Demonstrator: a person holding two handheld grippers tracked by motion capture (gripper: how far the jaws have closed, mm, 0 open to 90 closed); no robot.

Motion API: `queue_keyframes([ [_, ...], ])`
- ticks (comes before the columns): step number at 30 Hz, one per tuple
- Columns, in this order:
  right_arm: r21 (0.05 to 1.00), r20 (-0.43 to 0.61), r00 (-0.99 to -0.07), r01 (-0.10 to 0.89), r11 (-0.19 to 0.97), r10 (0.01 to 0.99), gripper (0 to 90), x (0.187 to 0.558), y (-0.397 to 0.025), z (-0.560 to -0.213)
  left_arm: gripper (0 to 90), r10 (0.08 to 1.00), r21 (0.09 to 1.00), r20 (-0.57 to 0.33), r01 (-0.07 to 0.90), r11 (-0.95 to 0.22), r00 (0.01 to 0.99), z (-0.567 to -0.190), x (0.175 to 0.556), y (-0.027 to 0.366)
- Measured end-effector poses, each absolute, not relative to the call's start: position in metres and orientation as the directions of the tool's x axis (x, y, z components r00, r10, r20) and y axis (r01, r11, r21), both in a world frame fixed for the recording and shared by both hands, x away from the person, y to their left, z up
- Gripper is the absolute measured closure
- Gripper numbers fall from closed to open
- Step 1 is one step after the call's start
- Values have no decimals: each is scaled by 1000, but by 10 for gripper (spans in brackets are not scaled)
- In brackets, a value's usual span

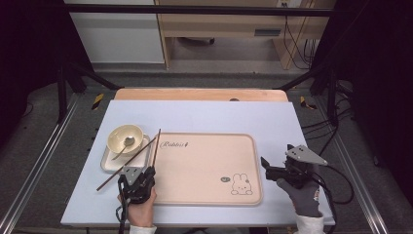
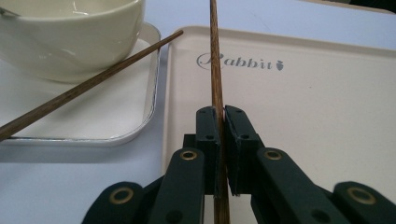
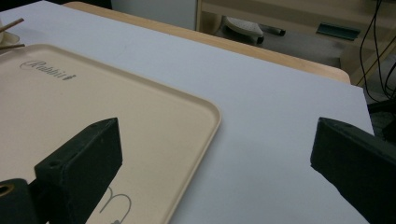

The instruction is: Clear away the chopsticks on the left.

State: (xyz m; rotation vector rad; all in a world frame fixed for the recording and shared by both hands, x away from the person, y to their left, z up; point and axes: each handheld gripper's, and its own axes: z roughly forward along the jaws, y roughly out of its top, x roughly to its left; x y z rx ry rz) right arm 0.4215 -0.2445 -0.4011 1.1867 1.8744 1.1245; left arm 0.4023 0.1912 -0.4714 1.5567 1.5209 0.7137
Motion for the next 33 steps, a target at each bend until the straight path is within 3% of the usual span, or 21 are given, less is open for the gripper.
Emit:
queue_keyframes([
  [28, 900, -76, -387, 369, 230, 919, 23, 421, -244, -401, 842, 991, 780, -116, 624, 48, 69, -484, 428, 186],
  [33, 901, -75, -386, 368, 228, 919, 23, 421, -244, -401, 798, 991, 781, -106, 624, 36, 76, -484, 428, 186],
])
